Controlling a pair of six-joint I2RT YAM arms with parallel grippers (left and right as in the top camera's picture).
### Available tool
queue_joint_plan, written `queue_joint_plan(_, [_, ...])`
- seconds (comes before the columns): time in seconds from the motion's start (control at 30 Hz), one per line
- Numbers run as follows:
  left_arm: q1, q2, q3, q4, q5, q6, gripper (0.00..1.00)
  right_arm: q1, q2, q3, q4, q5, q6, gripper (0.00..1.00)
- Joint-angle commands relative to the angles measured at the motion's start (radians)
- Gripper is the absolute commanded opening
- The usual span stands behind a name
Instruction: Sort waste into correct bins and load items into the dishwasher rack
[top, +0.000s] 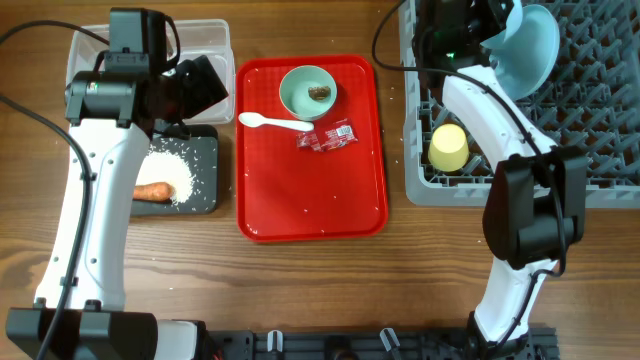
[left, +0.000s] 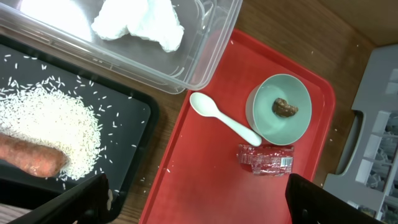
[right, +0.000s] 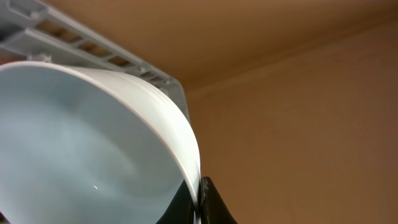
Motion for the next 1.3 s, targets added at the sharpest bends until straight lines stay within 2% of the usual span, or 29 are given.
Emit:
queue_joint_plan(0.0, [-0.005,0.024,-0.007,0.003,0.008,-0.002,0.90,0.034,0.028,0.003,-0.069,-0.018,-0.001,0.04])
queue_joint_plan(0.1, [-0.005,0.033,-0.007,0.003,0.008,-0.002,0.90,0.049,0.030,-0.003,-0.128,-0.056,0.050,0.04])
queue_joint_plan(0.27, [-0.005,0.033,-0.007,0.008,0.008,-0.002,0.93,0.049,0.031,-0.003,-0.262,-0.148,0.218,0.04])
queue_joint_plan(0.6, [-0.005,0.033,-0.007,0.016,0.008,-0.002,0.93,0.026,0.051,-0.003,-0.190,-0.158,0.254,0.04])
queue_joint_plan(0.77, [-0.005,0.033,-0.007,0.037,0.008,-0.002,0.93,0.044,0.077,-0.003,-0.309,-0.167,0.276,0.05])
queue_joint_plan(0.9, [-0.005,0.033,-0.007,0.048,0.008,-0.001,0.93,0.082,0.074,-0.003,-0.324,-0.164,0.284,0.09])
queue_joint_plan(0.93, [-0.005,0.033,-0.007,0.049,0.007,0.002,0.94,0.102,0.072,-0.003,-0.324,-0.160,0.279,0.22])
queue_joint_plan(1.0, [-0.005,0.033,-0.007,0.048,0.007,0.002,0.93,0.130,0.069,-0.003,-0.324,-0.157,0.273,0.57])
queue_joint_plan(1.07, [-0.005,0.033,-0.007,0.048,0.008,0.002,0.93,0.160,0.065,-0.003,-0.334,-0.145,0.273,0.78])
queue_joint_plan(1.13, [-0.005,0.033,-0.007,0.048,0.008,0.002,0.93,0.175,0.065,-0.003,-0.354,-0.134,0.274,0.87])
queue_joint_plan(1.27, [-0.005,0.033,-0.007,0.047,0.008,0.002,0.93,0.181,0.040,-0.003,-0.406,-0.135,0.285,0.99])
